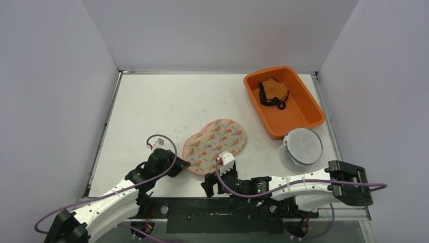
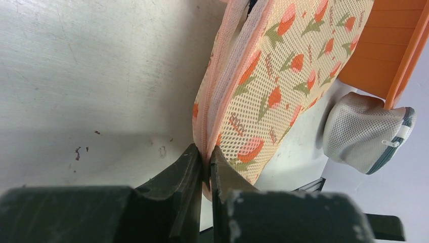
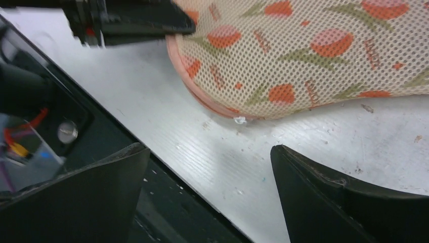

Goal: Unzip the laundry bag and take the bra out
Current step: Unzip the laundry bag at the center of the board.

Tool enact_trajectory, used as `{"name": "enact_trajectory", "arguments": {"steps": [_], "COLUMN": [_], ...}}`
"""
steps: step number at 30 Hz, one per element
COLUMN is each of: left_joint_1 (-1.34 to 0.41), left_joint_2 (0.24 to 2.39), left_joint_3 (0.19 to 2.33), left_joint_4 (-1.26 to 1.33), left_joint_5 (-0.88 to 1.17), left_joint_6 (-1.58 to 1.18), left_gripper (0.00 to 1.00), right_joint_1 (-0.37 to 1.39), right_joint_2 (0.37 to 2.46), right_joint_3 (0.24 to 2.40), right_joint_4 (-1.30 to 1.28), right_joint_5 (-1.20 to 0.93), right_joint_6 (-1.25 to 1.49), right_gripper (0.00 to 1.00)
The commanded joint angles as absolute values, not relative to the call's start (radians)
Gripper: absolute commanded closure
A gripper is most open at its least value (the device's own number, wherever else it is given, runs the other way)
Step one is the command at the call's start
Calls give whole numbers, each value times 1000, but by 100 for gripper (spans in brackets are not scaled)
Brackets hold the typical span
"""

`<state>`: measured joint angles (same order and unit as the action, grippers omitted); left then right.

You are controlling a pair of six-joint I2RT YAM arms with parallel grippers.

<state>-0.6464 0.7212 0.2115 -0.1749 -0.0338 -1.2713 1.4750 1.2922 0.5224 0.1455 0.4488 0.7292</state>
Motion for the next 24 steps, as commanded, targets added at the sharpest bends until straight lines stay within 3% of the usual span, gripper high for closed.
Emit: {"name": "enact_trajectory", "arguments": {"steps": [1,10,16,18,20,24], "left_joint_1": [-653,-804,-930,-945,-956,-975], "left_joint_2": [707,621,720,769,811,831], "left_joint_3": [217,151,177,193,215,280], "left_joint_4": [-155,-121,-73,-54,-46,-157], "left_joint_5": [-82,-248,-324,-312,-299,-298], "left_joint_6": [-1262,-1361,-1356,-1334,-1288,-1221], "left_gripper": [100,100,98,86,64,30], "right_joint_1": [1410,1190,1093,1054,1023,995], "right_joint_2": [1179,1242,1329,1361,1389,1418], "right_joint_3": [486,362,349,357,365,386], "right_joint_4": [162,398,472,478,480,435], "right_joint_5": [487,407,400,373,346,328], "right_joint_6": [889,1092,1102,1084,1063,1011], "right_gripper": [4,2,3,3,3,3]}}
